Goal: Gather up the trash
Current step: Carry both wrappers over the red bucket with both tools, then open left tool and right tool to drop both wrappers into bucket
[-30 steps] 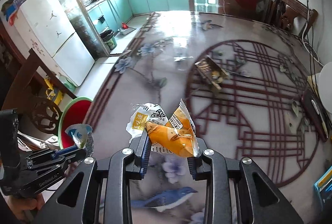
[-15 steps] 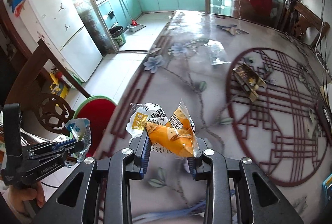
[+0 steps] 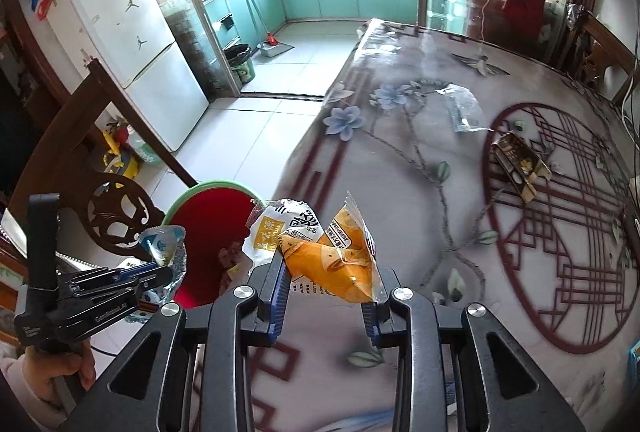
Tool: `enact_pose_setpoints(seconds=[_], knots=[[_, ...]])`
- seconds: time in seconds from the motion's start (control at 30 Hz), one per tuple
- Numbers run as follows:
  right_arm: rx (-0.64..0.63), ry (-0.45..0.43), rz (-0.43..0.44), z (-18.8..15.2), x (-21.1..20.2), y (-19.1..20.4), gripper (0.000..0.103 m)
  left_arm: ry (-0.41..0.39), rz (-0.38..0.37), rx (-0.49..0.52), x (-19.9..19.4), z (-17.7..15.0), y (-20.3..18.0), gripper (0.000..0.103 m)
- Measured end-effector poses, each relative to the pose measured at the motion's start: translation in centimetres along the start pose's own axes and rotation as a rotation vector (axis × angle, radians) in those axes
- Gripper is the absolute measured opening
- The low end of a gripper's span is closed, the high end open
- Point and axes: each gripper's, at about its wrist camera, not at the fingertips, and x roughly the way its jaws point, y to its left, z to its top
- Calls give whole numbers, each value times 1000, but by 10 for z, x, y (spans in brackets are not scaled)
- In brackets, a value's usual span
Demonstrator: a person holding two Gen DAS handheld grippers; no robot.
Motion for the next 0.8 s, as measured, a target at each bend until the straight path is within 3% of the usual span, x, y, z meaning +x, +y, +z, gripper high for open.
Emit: enact_pose_setpoints(seconds=[0.53,0.73,0.8], knots=[[-77,81,102,2,41,64,28,44,53,-24,26,19,47,11],[-80,131,199,4,70,84,33,70,57,-72,36,24,61,26],[-74,135,210,7,75,88,40,58,63,-89,33,24,65,41]])
